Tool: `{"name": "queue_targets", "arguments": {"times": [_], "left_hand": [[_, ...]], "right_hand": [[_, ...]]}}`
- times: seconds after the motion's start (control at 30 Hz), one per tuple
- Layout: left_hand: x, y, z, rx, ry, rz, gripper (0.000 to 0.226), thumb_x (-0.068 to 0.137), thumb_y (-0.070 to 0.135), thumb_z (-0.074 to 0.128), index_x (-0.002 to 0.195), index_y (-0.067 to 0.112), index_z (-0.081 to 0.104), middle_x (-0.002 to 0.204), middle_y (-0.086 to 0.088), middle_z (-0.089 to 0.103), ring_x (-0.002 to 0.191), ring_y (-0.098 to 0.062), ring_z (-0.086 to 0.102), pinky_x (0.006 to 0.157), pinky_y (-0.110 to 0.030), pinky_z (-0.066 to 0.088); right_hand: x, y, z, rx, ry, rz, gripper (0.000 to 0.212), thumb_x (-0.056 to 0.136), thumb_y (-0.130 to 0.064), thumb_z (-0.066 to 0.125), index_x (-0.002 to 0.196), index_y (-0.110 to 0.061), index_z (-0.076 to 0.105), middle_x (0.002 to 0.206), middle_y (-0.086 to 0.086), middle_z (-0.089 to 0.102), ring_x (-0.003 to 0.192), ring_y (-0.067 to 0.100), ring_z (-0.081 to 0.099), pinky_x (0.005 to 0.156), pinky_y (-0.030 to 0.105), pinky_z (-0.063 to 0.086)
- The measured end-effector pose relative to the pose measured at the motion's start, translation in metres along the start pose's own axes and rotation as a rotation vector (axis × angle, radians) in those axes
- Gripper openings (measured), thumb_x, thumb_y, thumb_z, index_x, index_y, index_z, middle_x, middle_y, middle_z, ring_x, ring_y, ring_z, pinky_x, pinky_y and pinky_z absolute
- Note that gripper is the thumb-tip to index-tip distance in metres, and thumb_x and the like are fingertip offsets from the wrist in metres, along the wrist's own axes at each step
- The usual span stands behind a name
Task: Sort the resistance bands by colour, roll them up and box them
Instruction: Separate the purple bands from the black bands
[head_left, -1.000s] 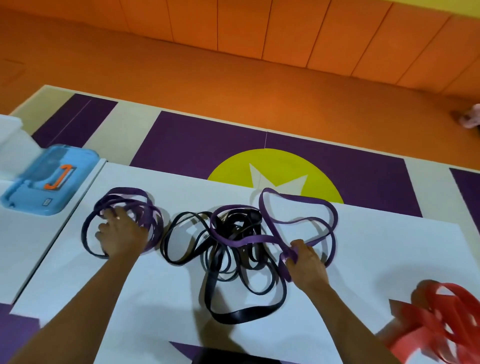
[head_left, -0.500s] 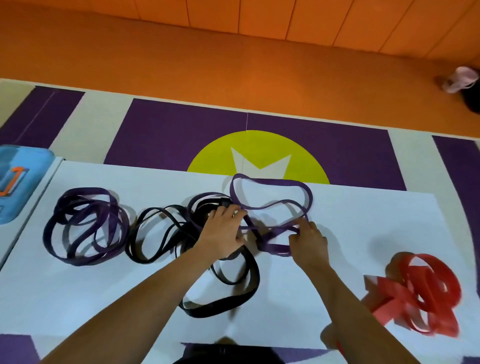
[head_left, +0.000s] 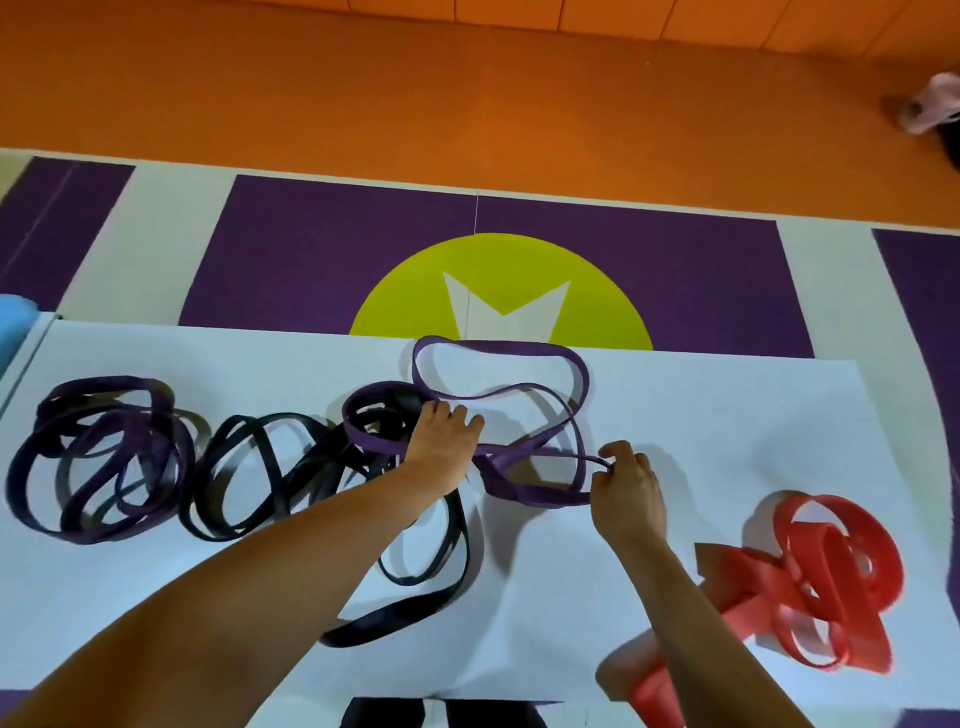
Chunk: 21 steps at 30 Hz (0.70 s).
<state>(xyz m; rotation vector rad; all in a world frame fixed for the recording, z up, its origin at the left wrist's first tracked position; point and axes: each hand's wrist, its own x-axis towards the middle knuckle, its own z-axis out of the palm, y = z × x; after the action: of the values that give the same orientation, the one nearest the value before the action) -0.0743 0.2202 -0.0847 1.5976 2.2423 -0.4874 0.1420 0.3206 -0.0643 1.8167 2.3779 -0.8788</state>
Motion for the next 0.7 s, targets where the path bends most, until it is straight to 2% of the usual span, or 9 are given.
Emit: {"name": "queue_targets", "arguments": {"times": [0.07,0.13,0.2,0.27,0.37,0.43,0.57,0.7], "left_hand": [[-0.001,-0.002,0.003,-0.004,0.076,-0.054,0.045,0.089,0.016,0.064,0.133,0.015,0.054,0.132,-0.01,0.054,0.12,-0.036,0.05,0.105,-0.046,0.037],[-0.006,-0.007,0.004,-0.02,0.122,-0.138,0.043,0.081,0.014,0.072,0.122,0.015,0.062,0.128,-0.011,0.056,0.11,-0.035,0.055,0.099,-0.045,0.042],[-0.016,-0.016,0.004,-0.03,0.148,-0.26,0.046,0.075,0.014,0.078,0.118,0.016,0.064,0.121,-0.01,0.057,0.105,-0.034,0.056,0.094,-0.045,0.044],[-0.028,-0.03,0.004,-0.069,0.155,-0.391,0.037,0.081,0.014,0.073,0.117,0.016,0.064,0.116,-0.009,0.058,0.105,-0.034,0.055,0.091,-0.044,0.046],[-0.041,-0.056,-0.004,-0.187,0.205,-0.574,0.016,0.091,0.015,0.067,0.107,0.014,0.066,0.103,-0.009,0.059,0.098,-0.033,0.057,0.071,-0.041,0.052],[-0.043,-0.07,-0.017,-0.235,0.289,-0.633,0.01,0.091,0.015,0.07,0.1,0.011,0.066,0.095,-0.01,0.057,0.089,-0.032,0.057,0.061,-0.041,0.051],[-0.032,-0.074,-0.055,-0.374,0.494,-0.564,0.011,0.09,0.008,0.07,0.101,0.009,0.066,0.099,-0.014,0.058,0.091,-0.036,0.056,0.063,-0.045,0.05],[-0.01,-0.048,-0.083,-0.414,0.629,-0.309,0.027,0.08,0.0,0.073,0.104,0.008,0.066,0.108,-0.015,0.057,0.1,-0.038,0.053,0.063,-0.046,0.05]], "right_hand": [[0.005,0.003,0.003,-0.003,-0.04,-0.005,0.034,0.095,-0.008,0.049,0.127,-0.018,0.055,0.119,0.013,0.06,0.105,0.037,0.06,0.091,0.049,0.052],[0.01,0.0,0.008,-0.014,-0.059,-0.034,0.035,0.095,-0.008,0.05,0.129,-0.016,0.055,0.12,0.013,0.061,0.108,0.037,0.06,0.094,0.049,0.05],[0.018,-0.008,0.013,-0.026,-0.057,-0.066,0.035,0.095,-0.009,0.051,0.13,-0.015,0.055,0.121,0.013,0.061,0.11,0.037,0.058,0.095,0.048,0.049],[0.026,-0.019,0.016,-0.043,-0.053,-0.101,0.037,0.095,-0.01,0.051,0.131,-0.015,0.055,0.121,0.013,0.061,0.111,0.036,0.056,0.095,0.047,0.047],[0.037,-0.037,0.019,-0.009,-0.067,-0.177,0.036,0.093,-0.011,0.052,0.128,-0.017,0.058,0.122,0.012,0.062,0.113,0.036,0.055,0.098,0.047,0.045],[0.04,-0.046,0.021,0.012,-0.088,-0.246,0.036,0.092,-0.009,0.051,0.126,-0.017,0.06,0.127,0.011,0.062,0.116,0.037,0.054,0.1,0.048,0.045],[0.047,-0.054,0.023,-0.001,-0.11,-0.303,0.04,0.093,-0.008,0.051,0.132,-0.017,0.057,0.127,0.011,0.061,0.12,0.037,0.053,0.1,0.048,0.043],[0.063,-0.05,0.024,-0.033,-0.085,-0.282,0.033,0.096,-0.015,0.052,0.129,-0.017,0.055,0.124,0.012,0.061,0.115,0.038,0.055,0.097,0.047,0.043]]}}
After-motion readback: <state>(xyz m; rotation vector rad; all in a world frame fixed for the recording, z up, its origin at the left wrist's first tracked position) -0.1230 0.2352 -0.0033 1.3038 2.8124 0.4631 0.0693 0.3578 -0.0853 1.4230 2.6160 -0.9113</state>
